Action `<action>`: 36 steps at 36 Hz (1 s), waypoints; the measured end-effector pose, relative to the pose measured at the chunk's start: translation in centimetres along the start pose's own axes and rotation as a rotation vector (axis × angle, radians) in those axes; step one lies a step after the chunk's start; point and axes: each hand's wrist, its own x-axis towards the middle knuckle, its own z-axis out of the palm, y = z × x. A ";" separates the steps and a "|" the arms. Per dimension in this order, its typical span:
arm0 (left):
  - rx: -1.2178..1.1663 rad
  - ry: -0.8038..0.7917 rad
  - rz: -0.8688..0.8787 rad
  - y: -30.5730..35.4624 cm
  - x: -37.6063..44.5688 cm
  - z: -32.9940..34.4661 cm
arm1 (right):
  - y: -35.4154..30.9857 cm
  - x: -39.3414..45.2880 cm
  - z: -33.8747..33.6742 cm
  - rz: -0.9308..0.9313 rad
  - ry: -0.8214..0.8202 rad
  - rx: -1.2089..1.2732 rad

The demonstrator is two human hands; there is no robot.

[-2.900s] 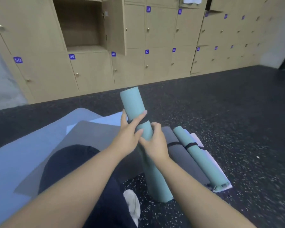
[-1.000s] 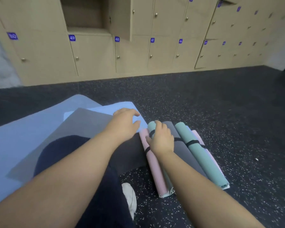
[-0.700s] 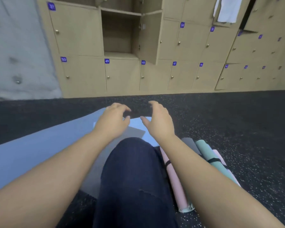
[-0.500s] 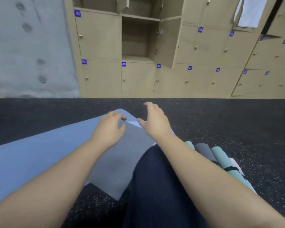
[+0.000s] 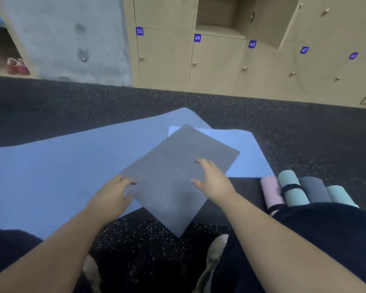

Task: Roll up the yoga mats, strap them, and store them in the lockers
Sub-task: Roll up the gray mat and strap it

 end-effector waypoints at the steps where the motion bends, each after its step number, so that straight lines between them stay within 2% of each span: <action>1: 0.008 -0.012 -0.024 -0.7 0.4 0.5 | 0.3 0.4 0.6 -0.010 -0.032 0.001; 5: 0.048 -0.066 -0.105 -2.8 1.7 2.8 | 1.9 1.7 3.4 0.003 -0.108 -0.002; 9: 0.122 -0.189 -0.143 -3.5 3.5 6.0 | 3.9 2.5 6.7 0.075 -0.204 -0.032; 15: 0.298 -0.363 -0.030 -2.9 6.3 10.8 | 7.1 2.7 12.4 0.173 -0.354 -0.066; 21: 0.285 -0.464 -0.040 -5.1 7.5 14.7 | 9.7 2.3 17.1 0.267 -0.450 -0.054; 25: 0.279 -0.497 -0.080 -6.5 8.4 16.4 | 10.2 3.1 19.2 0.310 -0.453 -0.025; 30: 0.405 -0.430 -0.077 -6.7 9.6 18.0 | 9.4 5.0 21.4 0.372 -0.394 0.029; 36: 0.518 -0.422 0.087 -6.1 12.0 19.5 | 7.7 6.5 23.5 0.516 -0.264 0.094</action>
